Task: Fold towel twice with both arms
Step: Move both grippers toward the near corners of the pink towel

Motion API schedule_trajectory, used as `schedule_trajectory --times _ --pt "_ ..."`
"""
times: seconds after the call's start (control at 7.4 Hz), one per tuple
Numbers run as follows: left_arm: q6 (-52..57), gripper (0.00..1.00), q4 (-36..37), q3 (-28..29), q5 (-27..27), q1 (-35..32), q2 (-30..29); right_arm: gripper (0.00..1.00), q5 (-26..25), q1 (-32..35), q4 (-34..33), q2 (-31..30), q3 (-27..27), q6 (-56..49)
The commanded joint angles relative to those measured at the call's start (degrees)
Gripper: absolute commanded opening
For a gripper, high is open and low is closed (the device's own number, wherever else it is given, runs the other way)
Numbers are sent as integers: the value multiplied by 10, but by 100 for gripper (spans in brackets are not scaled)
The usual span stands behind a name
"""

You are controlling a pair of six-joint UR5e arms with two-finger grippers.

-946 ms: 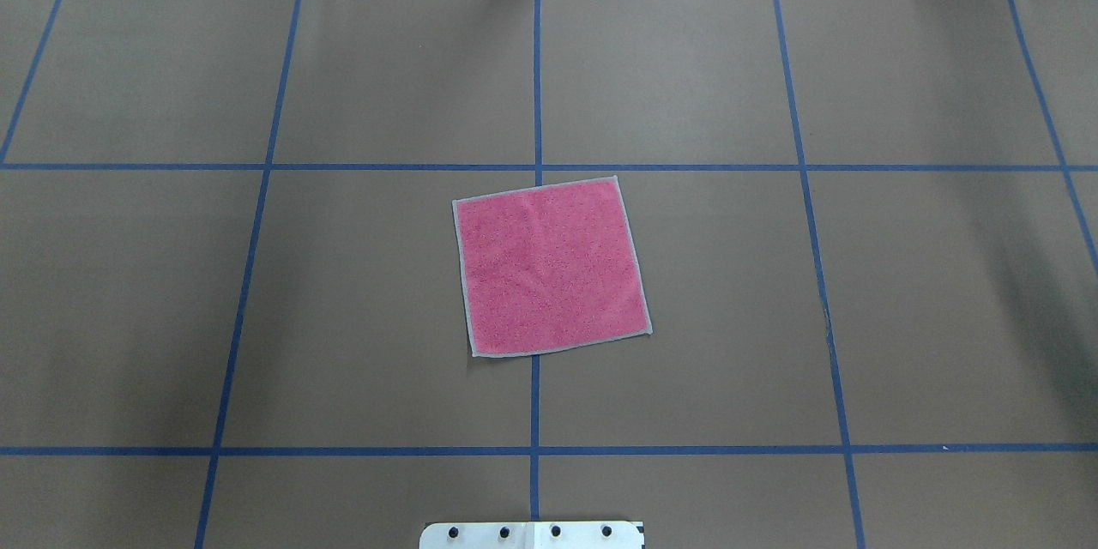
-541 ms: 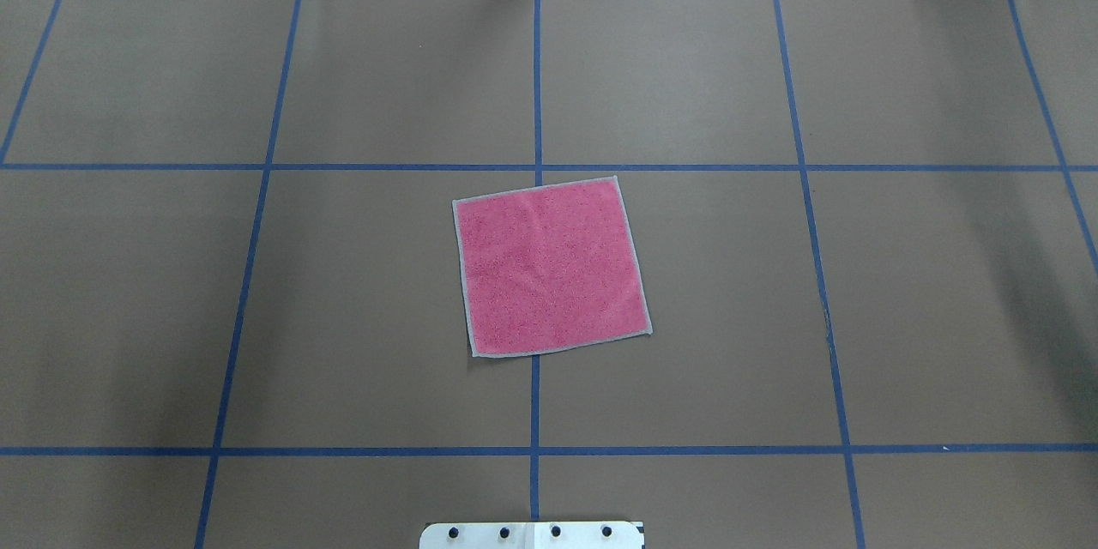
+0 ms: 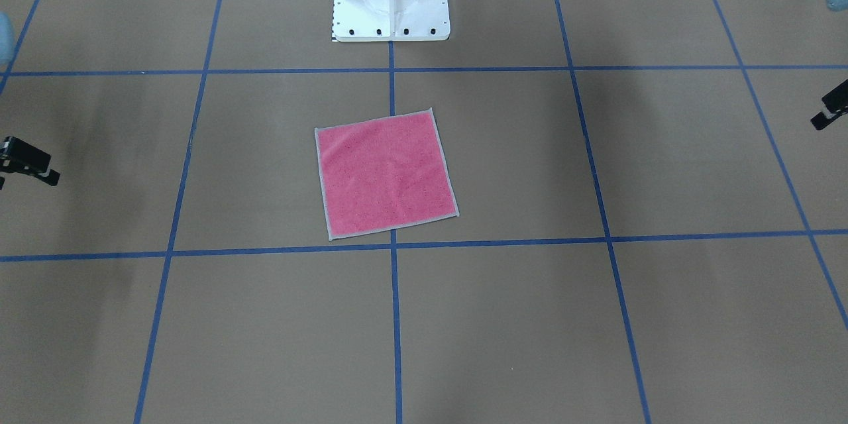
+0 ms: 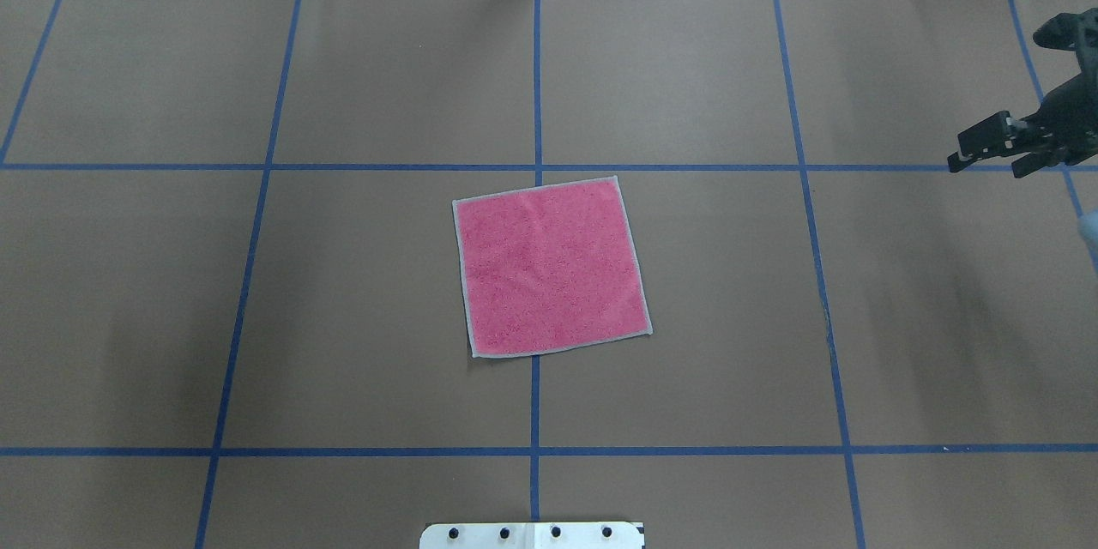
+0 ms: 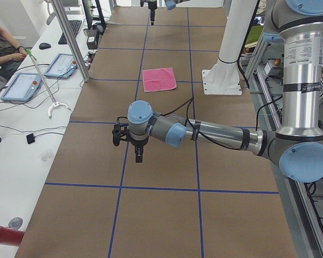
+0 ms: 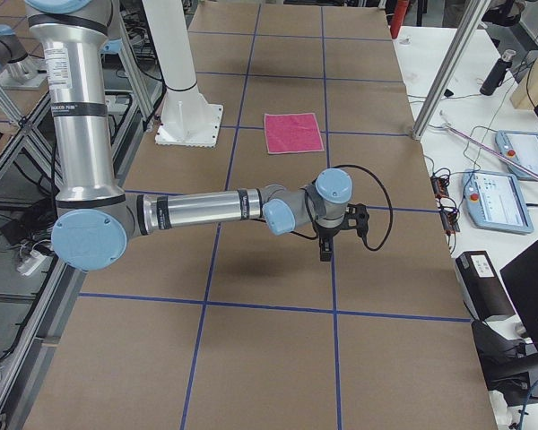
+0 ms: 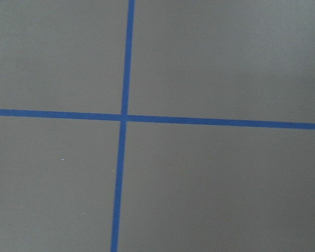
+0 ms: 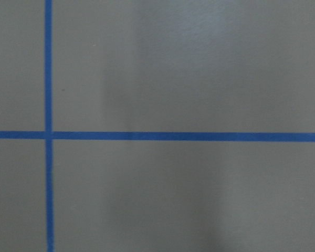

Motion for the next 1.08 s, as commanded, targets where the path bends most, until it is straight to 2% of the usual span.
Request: schedule_trajectory --times 0.0,0.14,0.27,0.54,0.68,0.81,0.95 --pt "-187 100 -45 -11 7 84 -46 100 -14 -74 0 37 41 137" --pt "-254 100 -44 -11 9 116 -81 100 -56 -124 2 67 51 212" --pt "-320 100 -44 -15 46 161 -116 100 -107 -173 14 90 58 272" --pt "-436 100 -38 -27 101 251 -157 100 -172 -255 22 117 70 375" --pt "-493 100 -38 -27 103 286 -172 100 -203 -294 22 138 69 419" --pt "-533 100 -38 -38 104 318 -178 99 -259 -334 22 145 69 449" --pt "-588 100 -37 -53 130 370 -186 99 -279 -356 20 154 65 452"
